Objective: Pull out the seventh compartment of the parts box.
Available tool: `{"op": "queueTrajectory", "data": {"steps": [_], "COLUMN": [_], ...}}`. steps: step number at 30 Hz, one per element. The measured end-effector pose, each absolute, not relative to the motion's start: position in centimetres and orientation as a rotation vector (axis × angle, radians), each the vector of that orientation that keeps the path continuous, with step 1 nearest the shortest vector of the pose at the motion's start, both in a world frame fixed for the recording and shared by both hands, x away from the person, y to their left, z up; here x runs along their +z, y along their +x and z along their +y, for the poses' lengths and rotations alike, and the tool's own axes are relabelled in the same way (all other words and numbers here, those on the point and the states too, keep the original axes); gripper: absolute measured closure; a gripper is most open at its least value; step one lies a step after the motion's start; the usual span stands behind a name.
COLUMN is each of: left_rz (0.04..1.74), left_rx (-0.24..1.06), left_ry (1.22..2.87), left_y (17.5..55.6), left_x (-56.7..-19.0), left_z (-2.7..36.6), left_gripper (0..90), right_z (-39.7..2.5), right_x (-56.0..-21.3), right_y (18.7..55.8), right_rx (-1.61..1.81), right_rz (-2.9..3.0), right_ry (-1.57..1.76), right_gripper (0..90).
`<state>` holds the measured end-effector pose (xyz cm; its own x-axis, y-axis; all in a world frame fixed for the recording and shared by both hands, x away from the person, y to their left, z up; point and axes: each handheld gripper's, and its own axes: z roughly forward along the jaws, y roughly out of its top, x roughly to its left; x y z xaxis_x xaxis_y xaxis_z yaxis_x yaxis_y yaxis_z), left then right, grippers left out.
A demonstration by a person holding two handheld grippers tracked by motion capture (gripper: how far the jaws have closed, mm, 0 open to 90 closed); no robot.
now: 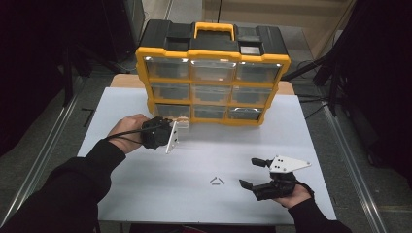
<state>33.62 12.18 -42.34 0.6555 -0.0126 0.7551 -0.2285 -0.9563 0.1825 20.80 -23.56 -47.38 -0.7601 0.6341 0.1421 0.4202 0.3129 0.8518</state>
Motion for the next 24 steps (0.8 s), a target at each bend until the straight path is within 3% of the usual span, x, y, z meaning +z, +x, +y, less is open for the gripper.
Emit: {"op": "queueTrajectory", "data": {"steps": [24], "left_rz": [-0.175], "left_rx": [1.142], "left_ry": [2.604], "left_y": [32.6], "left_x": [-42.5], "left_z": [12.4], "left_gripper": [71.8], "right_z": [-23.5], "right_x": [-47.4], "right_y": [20.8], "right_rx": [1.421], "right_rz": [2.364], "right_ry": [0.963], "right_gripper": [15.8]}}
